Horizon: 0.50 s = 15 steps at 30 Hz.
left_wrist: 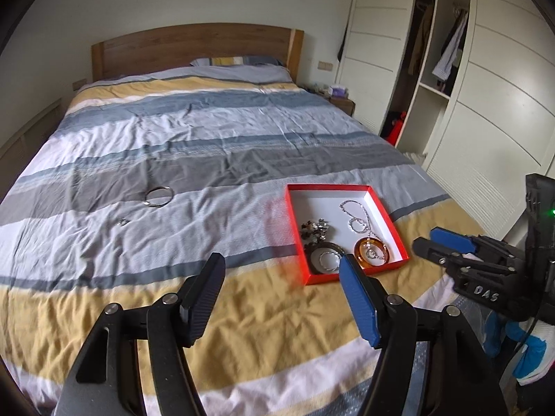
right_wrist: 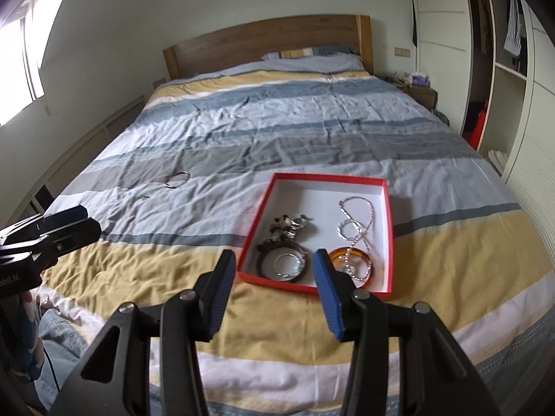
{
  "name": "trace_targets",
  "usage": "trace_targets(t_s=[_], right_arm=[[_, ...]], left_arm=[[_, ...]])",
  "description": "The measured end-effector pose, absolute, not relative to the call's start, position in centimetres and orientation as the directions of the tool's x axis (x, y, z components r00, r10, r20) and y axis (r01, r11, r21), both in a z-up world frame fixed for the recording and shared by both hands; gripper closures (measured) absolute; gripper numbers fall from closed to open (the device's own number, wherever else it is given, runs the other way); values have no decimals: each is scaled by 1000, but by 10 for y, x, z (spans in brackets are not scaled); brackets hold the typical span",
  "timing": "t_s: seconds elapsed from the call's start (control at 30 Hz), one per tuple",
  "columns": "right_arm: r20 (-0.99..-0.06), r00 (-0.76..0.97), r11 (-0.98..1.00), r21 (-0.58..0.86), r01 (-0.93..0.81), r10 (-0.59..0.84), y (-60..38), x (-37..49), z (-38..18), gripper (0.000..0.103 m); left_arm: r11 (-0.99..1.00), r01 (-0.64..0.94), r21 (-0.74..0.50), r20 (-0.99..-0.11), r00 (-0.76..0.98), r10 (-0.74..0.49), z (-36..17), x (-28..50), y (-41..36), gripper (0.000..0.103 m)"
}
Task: Organize jewelry
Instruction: 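Open both tools to release the bracelets and lift away, then move both open tools toward the small silver ring and silver clasp bangle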
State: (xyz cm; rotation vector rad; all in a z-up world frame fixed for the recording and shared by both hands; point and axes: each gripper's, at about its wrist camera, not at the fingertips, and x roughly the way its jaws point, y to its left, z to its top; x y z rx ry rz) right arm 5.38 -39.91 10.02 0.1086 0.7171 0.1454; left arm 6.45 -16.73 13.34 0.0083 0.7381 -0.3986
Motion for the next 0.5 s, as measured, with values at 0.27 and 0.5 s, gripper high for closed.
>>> trace_targets(t_s=[0.27,0.5], right_arm=[[-563,802,978,160,-132,201,-385,11,132,55],[-537,817,975,180,-131,209,-380,7,142,54]], left_arm=[[964,250,-96,-628,736,-253,139,29,-113,21],[995,85,-53,-649,755,-99,131,21,-41,20]])
